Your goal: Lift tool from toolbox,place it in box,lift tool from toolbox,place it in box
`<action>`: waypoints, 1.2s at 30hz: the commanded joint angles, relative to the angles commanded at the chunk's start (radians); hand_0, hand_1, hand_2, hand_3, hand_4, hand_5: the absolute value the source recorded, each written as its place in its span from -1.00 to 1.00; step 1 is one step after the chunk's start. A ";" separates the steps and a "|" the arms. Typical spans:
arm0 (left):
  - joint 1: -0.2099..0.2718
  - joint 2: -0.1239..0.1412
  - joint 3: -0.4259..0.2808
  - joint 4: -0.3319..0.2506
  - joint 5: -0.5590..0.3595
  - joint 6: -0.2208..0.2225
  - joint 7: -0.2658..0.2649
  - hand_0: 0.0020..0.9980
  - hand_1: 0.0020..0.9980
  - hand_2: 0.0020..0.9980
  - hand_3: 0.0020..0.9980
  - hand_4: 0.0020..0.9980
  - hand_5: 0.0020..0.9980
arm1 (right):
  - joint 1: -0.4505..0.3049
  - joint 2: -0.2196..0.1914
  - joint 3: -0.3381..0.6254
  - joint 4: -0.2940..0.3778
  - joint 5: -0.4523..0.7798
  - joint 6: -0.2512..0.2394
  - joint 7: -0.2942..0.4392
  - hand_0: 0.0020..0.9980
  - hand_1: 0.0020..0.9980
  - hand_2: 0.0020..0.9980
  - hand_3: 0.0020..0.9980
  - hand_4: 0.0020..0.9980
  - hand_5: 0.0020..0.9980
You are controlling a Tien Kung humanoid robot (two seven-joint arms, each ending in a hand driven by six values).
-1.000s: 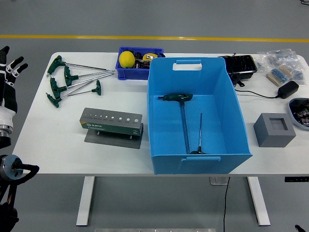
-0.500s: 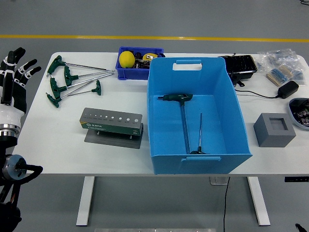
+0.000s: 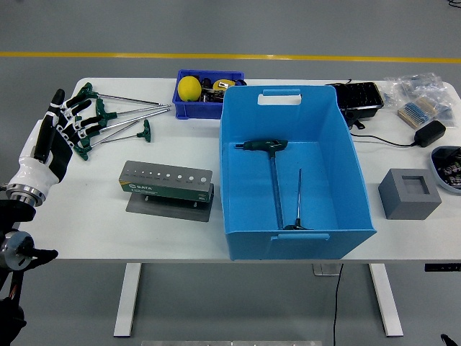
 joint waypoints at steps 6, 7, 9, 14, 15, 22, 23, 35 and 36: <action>0.004 0.004 0.012 0.003 0.000 -0.005 -0.002 0.42 0.43 0.75 0.63 0.84 0.87 | -0.007 0.002 0.000 -0.001 0.004 -0.001 0.000 0.36 0.30 0.42 0.11 0.57 0.44; 0.005 0.005 0.013 0.003 0.000 -0.005 -0.002 0.43 0.42 0.75 0.64 0.84 0.88 | -0.007 0.003 0.001 -0.001 0.003 -0.001 -0.001 0.36 0.30 0.42 0.11 0.57 0.44; 0.008 0.006 0.015 0.004 0.003 -0.005 -0.001 0.43 0.42 0.75 0.64 0.84 0.88 | -0.009 0.003 0.004 -0.001 0.001 -0.001 -0.002 0.36 0.30 0.42 0.11 0.57 0.44; 0.010 0.003 0.019 0.007 0.007 -0.004 0.000 0.43 0.42 0.75 0.63 0.84 0.89 | -0.010 0.003 0.003 -0.001 0.000 -0.001 -0.003 0.36 0.30 0.42 0.11 0.57 0.44; 0.010 0.003 0.020 0.007 0.008 -0.004 0.000 0.43 0.42 0.75 0.63 0.84 0.89 | -0.010 0.003 0.003 -0.001 0.000 -0.001 -0.003 0.36 0.30 0.42 0.11 0.57 0.44; 0.007 0.004 0.022 0.009 0.019 -0.003 0.003 0.43 0.41 0.75 0.63 0.83 0.89 | -0.006 0.000 -0.004 0.000 0.009 0.000 0.002 0.36 0.30 0.42 0.11 0.57 0.44; 0.006 0.004 0.021 0.010 0.020 -0.003 0.003 0.43 0.41 0.75 0.63 0.83 0.89 | -0.005 0.000 -0.004 0.000 0.010 0.000 0.002 0.36 0.30 0.42 0.11 0.57 0.44; 0.008 0.002 0.020 0.013 0.020 0.000 0.003 0.43 0.43 0.74 0.63 0.82 0.92 | -0.003 0.001 0.005 0.000 -0.008 -0.001 -0.003 0.36 0.30 0.42 0.11 0.57 0.44; 0.008 0.002 0.020 0.013 0.020 0.000 0.003 0.43 0.43 0.74 0.63 0.82 0.92 | -0.003 0.001 0.006 0.000 -0.009 -0.001 -0.004 0.36 0.30 0.42 0.11 0.57 0.44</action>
